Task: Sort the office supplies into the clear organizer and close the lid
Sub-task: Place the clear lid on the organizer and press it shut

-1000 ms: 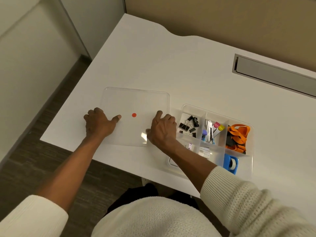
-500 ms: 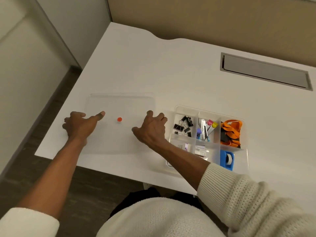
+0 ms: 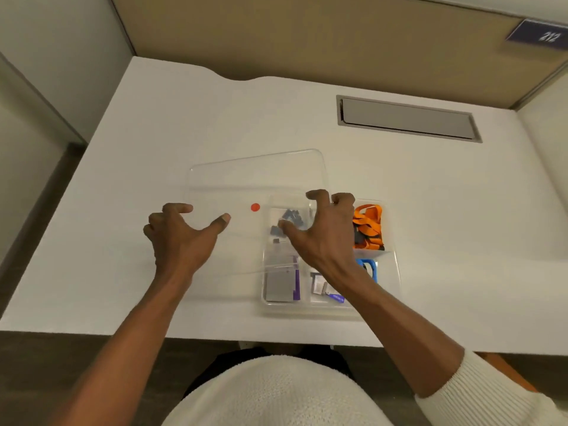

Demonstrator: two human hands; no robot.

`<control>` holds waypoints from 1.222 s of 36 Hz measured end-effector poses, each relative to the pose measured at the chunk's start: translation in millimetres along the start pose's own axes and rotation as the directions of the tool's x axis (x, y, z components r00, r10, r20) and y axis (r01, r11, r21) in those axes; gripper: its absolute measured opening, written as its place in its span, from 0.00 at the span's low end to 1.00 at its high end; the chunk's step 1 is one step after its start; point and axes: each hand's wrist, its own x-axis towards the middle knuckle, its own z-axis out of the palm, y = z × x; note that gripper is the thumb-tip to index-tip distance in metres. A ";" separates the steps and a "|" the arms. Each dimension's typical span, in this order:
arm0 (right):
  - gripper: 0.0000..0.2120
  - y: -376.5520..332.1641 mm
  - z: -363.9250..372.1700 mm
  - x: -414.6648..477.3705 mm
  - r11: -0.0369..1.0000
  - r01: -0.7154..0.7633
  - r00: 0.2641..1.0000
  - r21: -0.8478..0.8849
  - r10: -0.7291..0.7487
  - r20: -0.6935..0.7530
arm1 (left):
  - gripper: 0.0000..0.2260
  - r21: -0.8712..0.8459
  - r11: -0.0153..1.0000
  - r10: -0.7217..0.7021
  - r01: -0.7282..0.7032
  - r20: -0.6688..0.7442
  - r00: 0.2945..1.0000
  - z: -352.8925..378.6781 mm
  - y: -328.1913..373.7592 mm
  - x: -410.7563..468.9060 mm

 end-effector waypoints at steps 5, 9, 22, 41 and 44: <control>0.37 61.4 -27.1 -13.6 0.996 -0.075 0.995 0.038 0.078 -0.067 | 0.35 0.008 0.995 0.100 -0.102 0.139 0.985 38.7 20.4 -39.7; 0.37 101.3 -38.0 -27.6 0.988 -0.150 0.985 0.037 0.153 -0.082 | 0.35 0.035 0.980 0.183 -0.195 0.219 0.958 64.3 26.3 -65.8; 0.40 149.6 -40.2 -53.3 0.972 -0.235 0.972 0.003 0.235 -0.022 | 0.36 0.162 0.919 0.320 -0.360 0.228 0.920 104.9 21.4 -109.9; 0.44 160.6 -55.0 -43.5 0.984 -0.052 0.999 -0.167 0.053 -0.004 | 0.46 0.348 0.770 0.504 -0.535 0.182 0.844 116.9 -1.8 -94.8; 0.45 158.4 -55.9 -32.4 0.985 0.035 0.999 -0.167 -0.036 -0.004 | 0.48 0.350 0.685 0.599 -0.639 0.229 0.767 120.2 1.5 -75.8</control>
